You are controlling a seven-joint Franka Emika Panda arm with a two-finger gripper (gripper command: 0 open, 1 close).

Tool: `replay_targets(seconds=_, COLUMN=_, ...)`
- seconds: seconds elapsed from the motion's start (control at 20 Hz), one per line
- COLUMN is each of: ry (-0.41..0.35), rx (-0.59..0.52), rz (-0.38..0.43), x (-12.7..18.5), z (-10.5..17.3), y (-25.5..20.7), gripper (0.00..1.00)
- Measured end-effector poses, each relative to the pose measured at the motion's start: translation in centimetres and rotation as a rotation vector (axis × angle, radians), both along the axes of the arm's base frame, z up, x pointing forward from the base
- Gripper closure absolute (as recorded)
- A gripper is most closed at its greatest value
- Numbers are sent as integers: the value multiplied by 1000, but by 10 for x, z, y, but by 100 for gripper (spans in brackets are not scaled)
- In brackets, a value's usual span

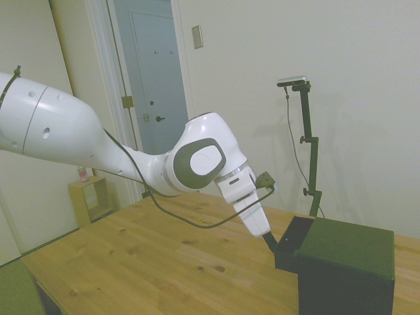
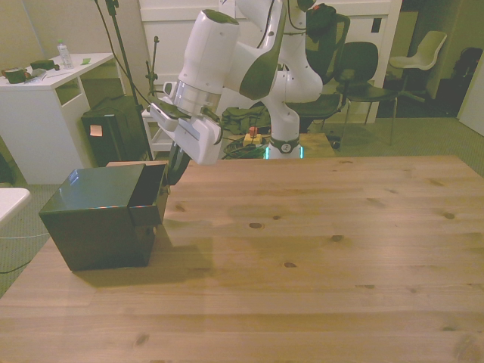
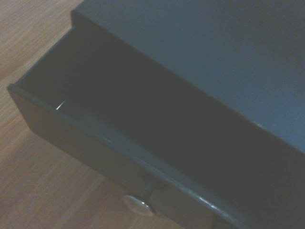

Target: Close the top drawer

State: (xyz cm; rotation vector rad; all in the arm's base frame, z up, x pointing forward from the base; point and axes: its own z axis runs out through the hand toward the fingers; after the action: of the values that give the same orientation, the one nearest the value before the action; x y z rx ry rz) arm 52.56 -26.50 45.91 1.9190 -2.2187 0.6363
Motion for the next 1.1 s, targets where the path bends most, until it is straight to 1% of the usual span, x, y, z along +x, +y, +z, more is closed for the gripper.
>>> replay_targets(seconds=0.45, ry=-6, rx=-11, rz=-46, x=-14, z=7, y=-35, gripper=100)
replay_targets(seconds=0.95, ry=-1, rx=-11, rz=-48, x=-14, z=5, y=-38, gripper=100)
replay_targets(seconds=1.1, ry=-1, rx=-13, rz=-35, x=-10, z=5, y=-32, gripper=100)
